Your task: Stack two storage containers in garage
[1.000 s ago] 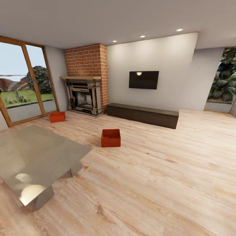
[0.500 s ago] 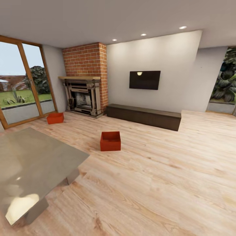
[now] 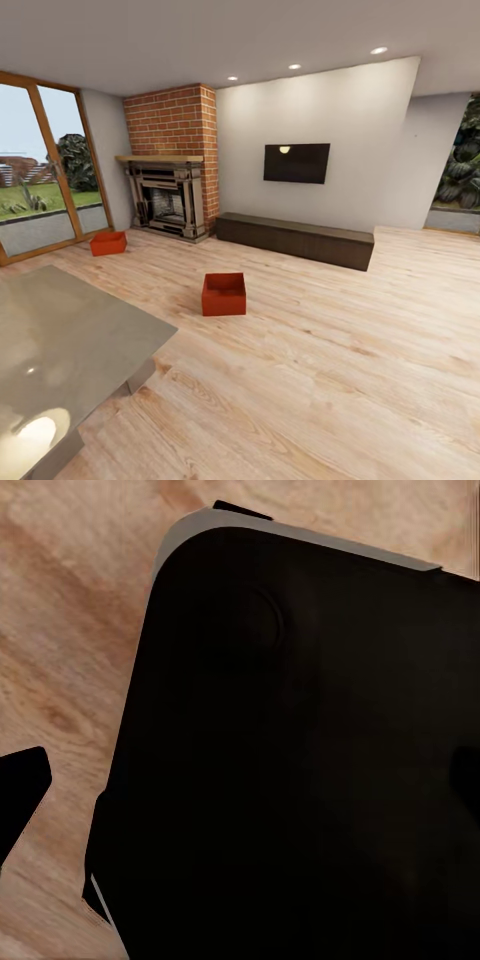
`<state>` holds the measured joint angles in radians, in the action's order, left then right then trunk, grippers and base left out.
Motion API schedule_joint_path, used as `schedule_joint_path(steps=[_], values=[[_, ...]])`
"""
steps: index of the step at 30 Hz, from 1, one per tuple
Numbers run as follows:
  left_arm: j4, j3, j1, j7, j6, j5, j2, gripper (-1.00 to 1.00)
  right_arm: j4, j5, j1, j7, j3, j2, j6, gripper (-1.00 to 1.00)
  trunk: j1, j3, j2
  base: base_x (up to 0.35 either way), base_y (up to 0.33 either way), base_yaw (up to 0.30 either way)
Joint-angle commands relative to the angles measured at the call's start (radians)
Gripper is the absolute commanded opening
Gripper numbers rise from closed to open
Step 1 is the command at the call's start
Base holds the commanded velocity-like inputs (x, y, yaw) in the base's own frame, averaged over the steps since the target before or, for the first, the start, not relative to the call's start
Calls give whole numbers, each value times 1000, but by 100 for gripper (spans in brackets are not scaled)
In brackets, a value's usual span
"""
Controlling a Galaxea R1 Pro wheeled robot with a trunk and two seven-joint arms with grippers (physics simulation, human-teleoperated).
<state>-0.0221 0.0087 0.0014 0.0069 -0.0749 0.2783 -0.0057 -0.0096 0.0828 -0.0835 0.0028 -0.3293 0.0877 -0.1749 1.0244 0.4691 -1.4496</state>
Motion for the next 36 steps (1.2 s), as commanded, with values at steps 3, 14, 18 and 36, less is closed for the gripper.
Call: schedule_joint_path(steps=[3,14,18,36], values=[[-1,0,0,1,-2,4,0,100,0,9,0,0,-8,0,-3,100,1,1,0,322,0,0],[-1,0,0,0,1,4,0,100,0,9,0,0,-8,0,-3,100,1,1,0,306,-93,0],[-1,0,0,0,1,4,0,100,0,9,0,0,-8,0,-3,100,1,1,0,282,-192,0],[-1,0,0,1,-2,4,1,100,0,9,0,0,-8,0,-3,100,1,1,0,285,-171,0]])
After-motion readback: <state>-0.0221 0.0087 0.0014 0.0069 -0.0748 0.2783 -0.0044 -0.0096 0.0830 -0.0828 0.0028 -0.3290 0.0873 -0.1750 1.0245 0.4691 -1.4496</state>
